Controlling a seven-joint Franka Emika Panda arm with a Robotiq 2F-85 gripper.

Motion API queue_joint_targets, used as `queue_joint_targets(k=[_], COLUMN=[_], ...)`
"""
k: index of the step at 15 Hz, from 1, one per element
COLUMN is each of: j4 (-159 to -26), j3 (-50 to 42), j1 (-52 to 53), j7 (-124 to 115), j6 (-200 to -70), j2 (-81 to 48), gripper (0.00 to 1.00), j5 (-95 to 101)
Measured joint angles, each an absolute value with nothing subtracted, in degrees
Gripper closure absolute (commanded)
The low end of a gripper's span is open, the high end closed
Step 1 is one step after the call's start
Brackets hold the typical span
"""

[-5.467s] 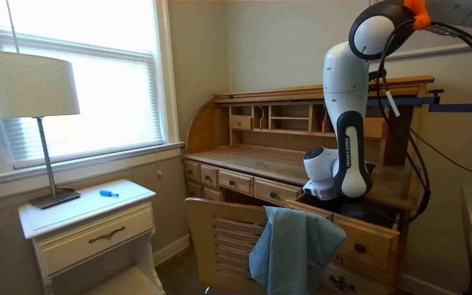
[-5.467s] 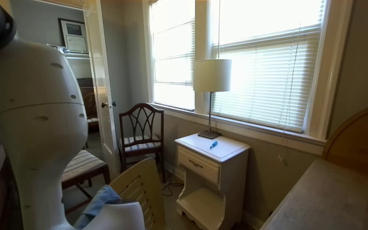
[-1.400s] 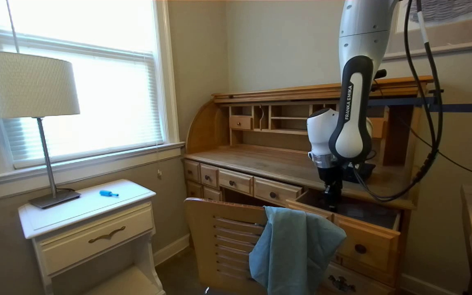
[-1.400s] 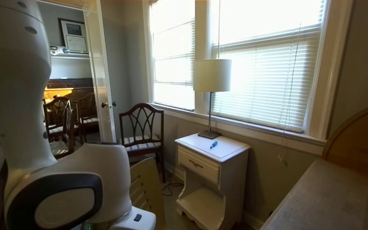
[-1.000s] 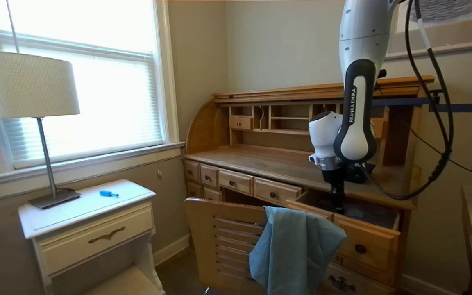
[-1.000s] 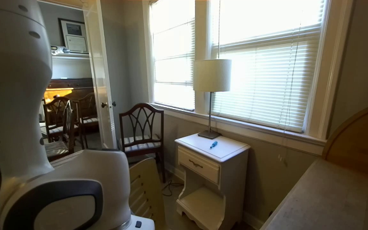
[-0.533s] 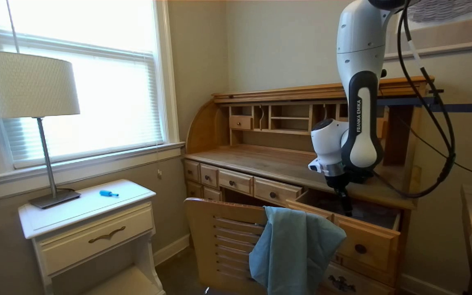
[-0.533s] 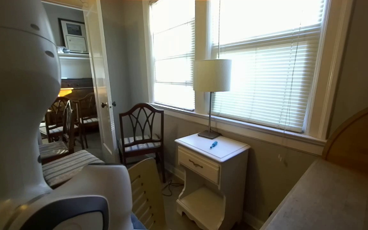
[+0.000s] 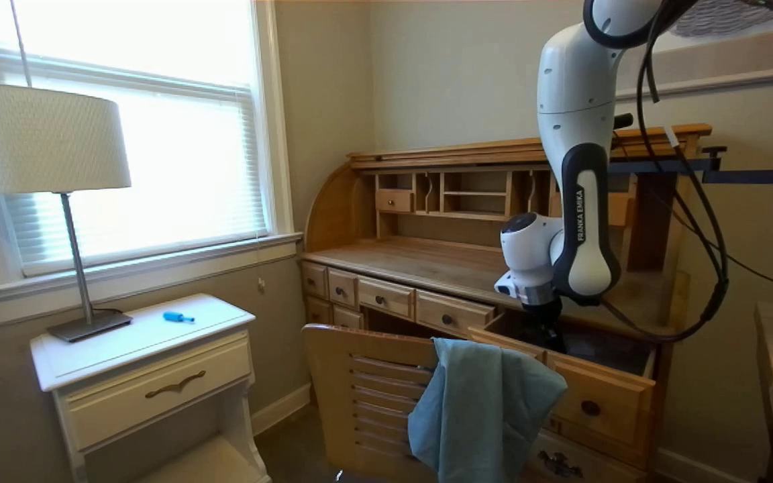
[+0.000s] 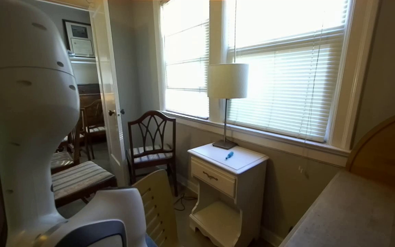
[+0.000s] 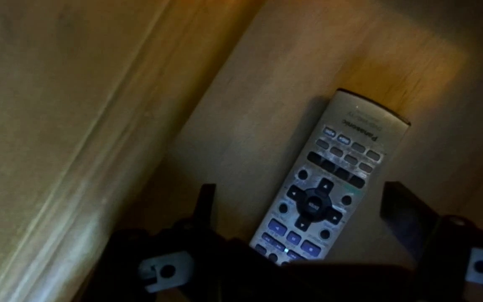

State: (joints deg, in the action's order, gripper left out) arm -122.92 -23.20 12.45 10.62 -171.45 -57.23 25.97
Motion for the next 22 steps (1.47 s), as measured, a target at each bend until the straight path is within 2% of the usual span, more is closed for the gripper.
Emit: queue_joint_targets(k=[10, 22], j4=[-119.0, -118.3], j3=[-23.4, -22.7], j1=[12.3, 12.7], j7=[8.5, -3.2], j6=[-172.5, -176.2], j2=[-62.4, -65.4], gripper=[0.00, 0.00], j5=[25.4, 9.5])
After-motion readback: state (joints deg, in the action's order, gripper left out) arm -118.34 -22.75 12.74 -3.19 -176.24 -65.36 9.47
